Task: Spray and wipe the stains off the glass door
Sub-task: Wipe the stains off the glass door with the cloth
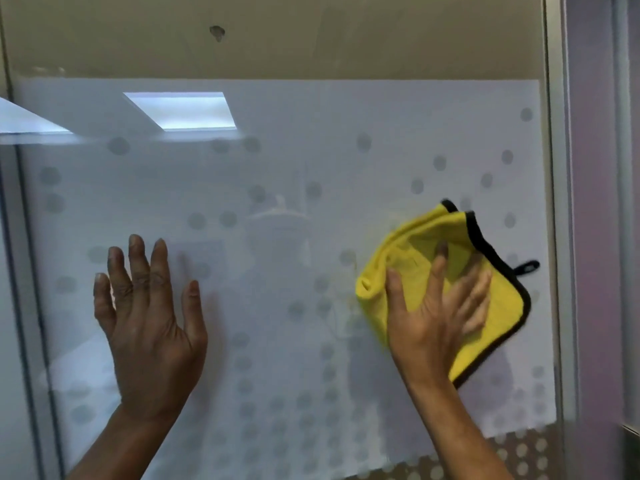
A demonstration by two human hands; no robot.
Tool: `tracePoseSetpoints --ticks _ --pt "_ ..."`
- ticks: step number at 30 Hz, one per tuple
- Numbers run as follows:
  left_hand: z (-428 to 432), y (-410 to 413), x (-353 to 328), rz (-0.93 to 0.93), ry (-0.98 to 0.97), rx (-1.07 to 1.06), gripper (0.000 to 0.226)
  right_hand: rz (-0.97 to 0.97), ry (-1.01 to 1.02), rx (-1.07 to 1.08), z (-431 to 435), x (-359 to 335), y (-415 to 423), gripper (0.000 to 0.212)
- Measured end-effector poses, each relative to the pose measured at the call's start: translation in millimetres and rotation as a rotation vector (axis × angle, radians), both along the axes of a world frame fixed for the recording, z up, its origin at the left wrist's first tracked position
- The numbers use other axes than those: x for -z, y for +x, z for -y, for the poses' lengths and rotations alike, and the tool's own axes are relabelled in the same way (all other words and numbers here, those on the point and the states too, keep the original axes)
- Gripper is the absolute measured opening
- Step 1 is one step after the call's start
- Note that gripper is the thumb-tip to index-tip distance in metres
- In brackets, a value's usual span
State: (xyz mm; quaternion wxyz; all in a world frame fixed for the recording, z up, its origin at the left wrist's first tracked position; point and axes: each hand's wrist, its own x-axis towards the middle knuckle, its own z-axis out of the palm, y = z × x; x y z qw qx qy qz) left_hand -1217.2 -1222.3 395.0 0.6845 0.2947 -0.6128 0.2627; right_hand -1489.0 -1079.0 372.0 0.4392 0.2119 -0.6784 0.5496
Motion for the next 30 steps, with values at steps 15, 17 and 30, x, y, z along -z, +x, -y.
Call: tracePoseSetpoints --ticks 15,17,30 --pt "22 8 9 -0.064 -0.002 0.323 0.043 -0.474 0.364 -0.188 57 80 147 0.09" --pt "23 7 14 -0.046 0.031 0.297 0.046 -0.448 0.374 -0.161 56 109 147 0.089" --pt "2 -2 34 -0.024 0.037 0.083 0.052 0.081 0.07 0.029 10 171 28 0.085"
